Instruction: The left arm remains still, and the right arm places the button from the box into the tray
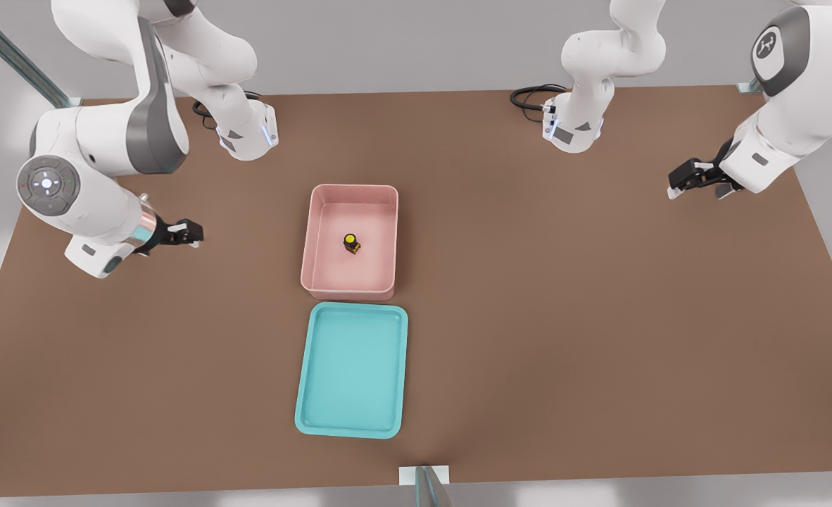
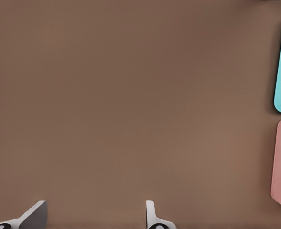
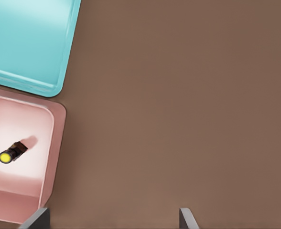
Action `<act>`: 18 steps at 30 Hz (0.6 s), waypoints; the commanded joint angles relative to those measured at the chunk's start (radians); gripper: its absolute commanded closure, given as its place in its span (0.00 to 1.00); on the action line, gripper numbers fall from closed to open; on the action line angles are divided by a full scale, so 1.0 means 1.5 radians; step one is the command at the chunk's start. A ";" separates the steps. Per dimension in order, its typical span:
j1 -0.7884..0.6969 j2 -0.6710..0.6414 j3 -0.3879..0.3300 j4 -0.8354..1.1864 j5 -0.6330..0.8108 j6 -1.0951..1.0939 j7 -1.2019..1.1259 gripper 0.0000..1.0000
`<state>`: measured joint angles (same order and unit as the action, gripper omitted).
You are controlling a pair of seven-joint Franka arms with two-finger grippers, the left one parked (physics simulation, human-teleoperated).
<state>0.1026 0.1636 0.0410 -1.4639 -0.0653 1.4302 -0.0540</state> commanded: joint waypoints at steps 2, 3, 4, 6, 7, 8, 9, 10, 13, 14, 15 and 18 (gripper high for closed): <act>0.009 0.004 0.004 0.001 0.000 -0.010 -0.027 0.00; 0.022 0.021 0.049 0.001 0.001 -0.013 -0.017 0.00; 0.076 0.041 0.098 0.004 -0.004 -0.011 0.156 0.00; 0.198 0.095 0.105 0.005 0.003 0.022 0.418 0.00; 0.227 0.124 0.105 -0.001 0.022 0.061 0.506 0.00; 0.228 0.153 0.126 -0.016 0.039 0.096 0.608 0.00; 0.228 0.150 0.144 -0.078 0.039 0.166 0.709 0.00; 0.222 0.141 0.148 -0.139 0.039 0.240 0.749 0.00; 0.197 0.124 0.149 -0.279 0.054 0.398 0.822 0.00; 0.194 0.116 0.149 -0.309 0.054 0.429 0.820 0.00; 0.192 0.101 0.149 -0.336 0.054 0.437 0.813 0.00; 0.202 0.096 0.152 -0.361 0.075 0.444 0.769 0.00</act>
<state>0.4006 0.3118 0.2666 -1.9979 0.0210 1.9342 0.5441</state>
